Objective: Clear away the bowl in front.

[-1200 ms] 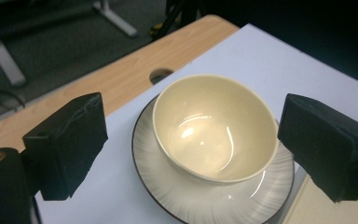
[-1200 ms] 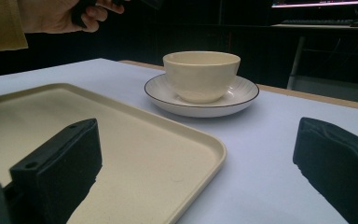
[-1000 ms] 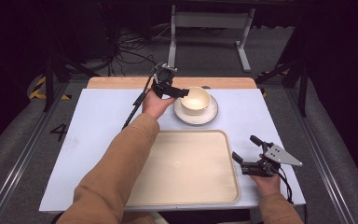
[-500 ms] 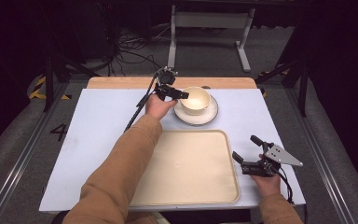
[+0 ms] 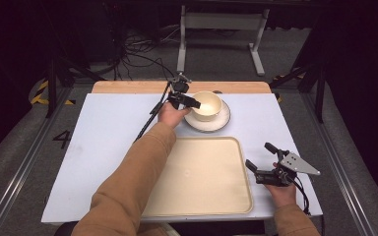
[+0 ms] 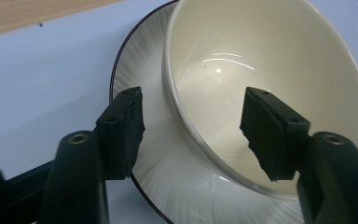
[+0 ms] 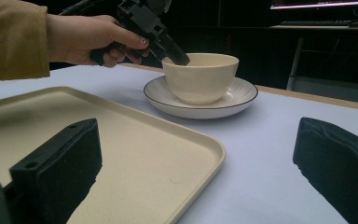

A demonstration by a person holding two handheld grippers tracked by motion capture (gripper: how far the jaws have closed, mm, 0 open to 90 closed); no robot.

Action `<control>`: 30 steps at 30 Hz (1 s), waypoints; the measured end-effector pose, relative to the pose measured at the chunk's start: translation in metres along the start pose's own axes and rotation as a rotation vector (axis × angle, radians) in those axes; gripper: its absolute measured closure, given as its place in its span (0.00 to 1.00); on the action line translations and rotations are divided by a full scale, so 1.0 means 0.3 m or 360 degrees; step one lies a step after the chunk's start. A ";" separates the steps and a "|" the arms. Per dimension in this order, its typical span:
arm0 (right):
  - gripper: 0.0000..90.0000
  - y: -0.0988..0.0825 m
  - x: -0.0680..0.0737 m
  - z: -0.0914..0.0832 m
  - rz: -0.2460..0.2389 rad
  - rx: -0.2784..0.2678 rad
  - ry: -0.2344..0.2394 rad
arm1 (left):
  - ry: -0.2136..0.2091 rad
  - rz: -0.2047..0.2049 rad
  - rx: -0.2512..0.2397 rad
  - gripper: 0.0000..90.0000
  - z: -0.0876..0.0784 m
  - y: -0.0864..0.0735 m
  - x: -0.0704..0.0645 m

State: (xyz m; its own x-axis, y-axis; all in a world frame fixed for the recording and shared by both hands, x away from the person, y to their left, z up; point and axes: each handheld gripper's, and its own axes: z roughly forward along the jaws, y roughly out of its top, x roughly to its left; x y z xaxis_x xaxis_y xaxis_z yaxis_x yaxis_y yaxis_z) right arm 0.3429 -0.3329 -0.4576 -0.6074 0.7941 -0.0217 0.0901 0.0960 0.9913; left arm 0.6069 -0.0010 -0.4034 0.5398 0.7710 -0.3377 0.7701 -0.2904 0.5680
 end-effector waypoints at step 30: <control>0.03 -0.001 -0.003 -0.001 0.0026 -0.0007 -0.0015 | 0.0300 -0.0081 -0.0046 0.92 0.046 0.000 -0.071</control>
State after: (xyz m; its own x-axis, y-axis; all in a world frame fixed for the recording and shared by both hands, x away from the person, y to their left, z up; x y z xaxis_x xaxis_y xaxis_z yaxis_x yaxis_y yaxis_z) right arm 0.3433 -0.3338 -0.4577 -0.5986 0.8010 -0.0070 0.0961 0.0804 0.9921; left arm 0.6000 -0.0253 -0.4065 0.4253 0.8776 -0.2215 0.7832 -0.2342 0.5759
